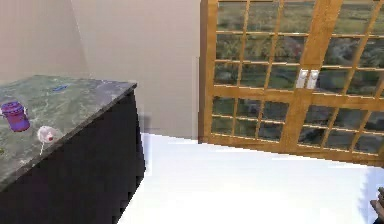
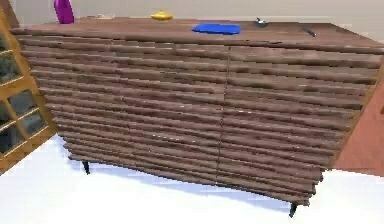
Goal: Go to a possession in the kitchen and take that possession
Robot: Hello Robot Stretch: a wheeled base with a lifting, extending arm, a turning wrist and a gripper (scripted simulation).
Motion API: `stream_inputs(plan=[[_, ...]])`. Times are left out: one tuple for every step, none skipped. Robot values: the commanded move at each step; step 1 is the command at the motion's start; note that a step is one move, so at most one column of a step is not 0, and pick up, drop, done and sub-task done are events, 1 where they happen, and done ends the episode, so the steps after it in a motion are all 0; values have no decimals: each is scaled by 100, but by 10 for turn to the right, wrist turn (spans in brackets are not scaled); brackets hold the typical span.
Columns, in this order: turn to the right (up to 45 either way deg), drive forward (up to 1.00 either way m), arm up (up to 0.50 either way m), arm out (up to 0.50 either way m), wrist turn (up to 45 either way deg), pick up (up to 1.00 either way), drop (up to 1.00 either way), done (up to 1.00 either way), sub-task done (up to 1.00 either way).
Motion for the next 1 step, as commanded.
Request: stream_inputs(plan=[[0,65,0,0,0,0,0,0,0]])
